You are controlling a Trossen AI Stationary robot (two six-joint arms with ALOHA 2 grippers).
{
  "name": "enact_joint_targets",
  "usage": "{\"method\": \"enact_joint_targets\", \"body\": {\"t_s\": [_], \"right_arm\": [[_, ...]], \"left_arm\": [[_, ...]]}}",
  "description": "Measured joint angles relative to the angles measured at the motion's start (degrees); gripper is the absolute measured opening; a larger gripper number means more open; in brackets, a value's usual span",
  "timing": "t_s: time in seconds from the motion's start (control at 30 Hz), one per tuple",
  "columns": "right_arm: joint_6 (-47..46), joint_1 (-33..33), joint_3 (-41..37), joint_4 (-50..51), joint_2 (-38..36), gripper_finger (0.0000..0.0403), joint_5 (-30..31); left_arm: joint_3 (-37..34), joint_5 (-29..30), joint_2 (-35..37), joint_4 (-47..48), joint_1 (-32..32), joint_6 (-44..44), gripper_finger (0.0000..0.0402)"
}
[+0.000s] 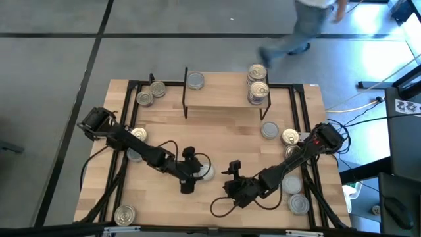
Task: Stack canned seafood by type on shelf
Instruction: Stack the green white tuna can on top of the other green white tuna can on the shelf
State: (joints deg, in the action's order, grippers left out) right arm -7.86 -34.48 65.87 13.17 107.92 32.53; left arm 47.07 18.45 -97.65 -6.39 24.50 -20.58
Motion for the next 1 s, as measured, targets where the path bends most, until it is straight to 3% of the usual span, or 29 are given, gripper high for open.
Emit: {"method": "enact_joint_targets", "body": {"t_s": [0.37,0.6,1.0], "right_arm": [[2.73,0.00,1.85,0.60,0.00,0.0310,0.64],[5.35,0.00,2.51,0.48,-0.02,0.0310,0.44],[3.85,0.00,2.51,0.13,-0.02,0.0310,-2.12]], "left_arm": [[-0.80,-10.82,1.63,-0.60,-1.27,4.00,0.0260],[-0.77,-8.73,4.44,0.71,-1.74,3.56,0.0260],[-0.77,-7.89,0.32,-2.42,-1.97,2.68,0.0260]]}}
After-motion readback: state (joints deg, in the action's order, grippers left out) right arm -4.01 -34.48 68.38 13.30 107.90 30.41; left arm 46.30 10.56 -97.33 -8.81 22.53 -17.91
